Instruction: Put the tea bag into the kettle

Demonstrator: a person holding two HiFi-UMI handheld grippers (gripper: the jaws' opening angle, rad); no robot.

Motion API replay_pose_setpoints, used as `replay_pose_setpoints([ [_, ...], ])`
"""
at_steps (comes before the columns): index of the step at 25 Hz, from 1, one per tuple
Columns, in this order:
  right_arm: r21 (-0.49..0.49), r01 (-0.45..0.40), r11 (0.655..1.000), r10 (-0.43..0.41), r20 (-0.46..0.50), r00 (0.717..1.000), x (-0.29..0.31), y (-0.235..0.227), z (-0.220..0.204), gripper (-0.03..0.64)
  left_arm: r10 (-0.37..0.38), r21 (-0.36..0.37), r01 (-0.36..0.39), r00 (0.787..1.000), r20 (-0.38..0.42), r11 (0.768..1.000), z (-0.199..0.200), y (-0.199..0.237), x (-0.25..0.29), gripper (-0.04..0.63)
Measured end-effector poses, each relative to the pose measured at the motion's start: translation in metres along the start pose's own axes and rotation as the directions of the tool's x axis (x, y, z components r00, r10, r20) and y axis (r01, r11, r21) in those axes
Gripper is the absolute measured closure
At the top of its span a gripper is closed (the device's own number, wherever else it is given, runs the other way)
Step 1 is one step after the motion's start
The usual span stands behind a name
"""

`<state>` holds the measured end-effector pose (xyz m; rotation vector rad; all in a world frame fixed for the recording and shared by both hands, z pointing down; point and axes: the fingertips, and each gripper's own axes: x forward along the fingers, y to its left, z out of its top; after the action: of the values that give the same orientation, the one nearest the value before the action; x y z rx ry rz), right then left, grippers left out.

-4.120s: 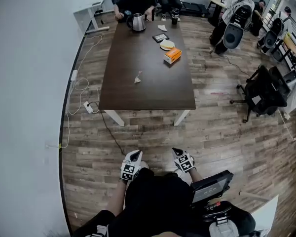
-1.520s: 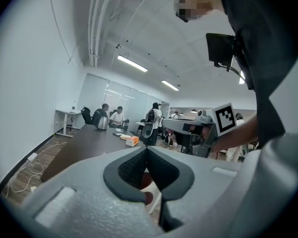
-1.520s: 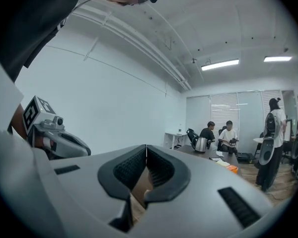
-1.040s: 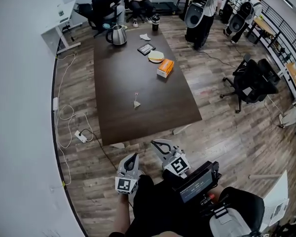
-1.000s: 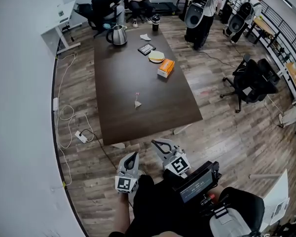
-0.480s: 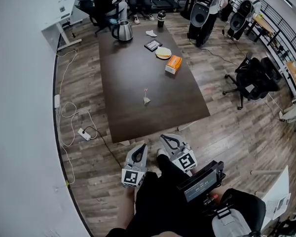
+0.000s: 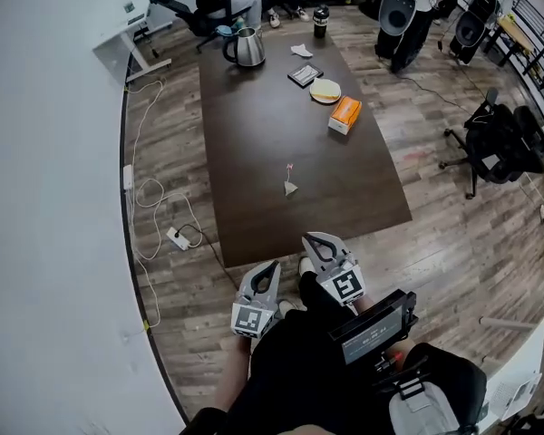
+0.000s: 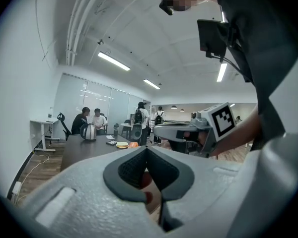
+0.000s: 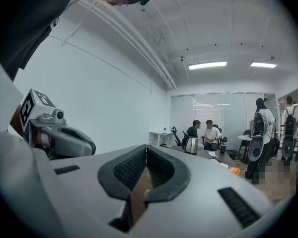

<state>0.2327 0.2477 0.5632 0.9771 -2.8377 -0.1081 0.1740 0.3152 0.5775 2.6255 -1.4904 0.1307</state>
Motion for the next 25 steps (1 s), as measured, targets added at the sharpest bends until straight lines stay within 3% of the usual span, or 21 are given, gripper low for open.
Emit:
replay_pose_setpoints([
  [3, 0.029, -0.005, 1.0, 0.005, 0.003, 1.0, 0.014, -0.019, -0.007, 0.609, -0.011, 0.024, 0.012, 0.999, -0.041, 1.0, -0.001, 0.006, 0.02, 0.595],
  [8, 0.066, -0.016, 0.998, 0.017, -0.022, 1.0, 0.033, -0.049, -0.028, 0.609, -0.013, -0.002, 0.013, 0.996, -0.088, 1.0, -0.005, 0.007, 0.053, 0.595],
  [14, 0.129, -0.049, 0.99, 0.057, -0.058, 0.997, 0.056, -0.074, -0.053, 0.609, 0.003, 0.049, 0.005, 0.988, -0.151, 0.999, -0.005, 0.017, 0.083, 0.595],
  [19, 0.121, -0.118, 0.986, 0.133, -0.127, 0.983, 0.09, -0.072, -0.08, 0.609, 0.073, -0.004, -0.074, 0.986, -0.148, 0.997, -0.01, 0.043, 0.085, 0.595],
  [25, 0.183, -0.082, 0.98, 0.12, -0.205, 0.971, 0.136, -0.055, -0.099, 0.609, 0.005, -0.032, -0.011, 0.985, -0.17, 0.999, -0.034, 0.071, 0.07, 0.595],
])
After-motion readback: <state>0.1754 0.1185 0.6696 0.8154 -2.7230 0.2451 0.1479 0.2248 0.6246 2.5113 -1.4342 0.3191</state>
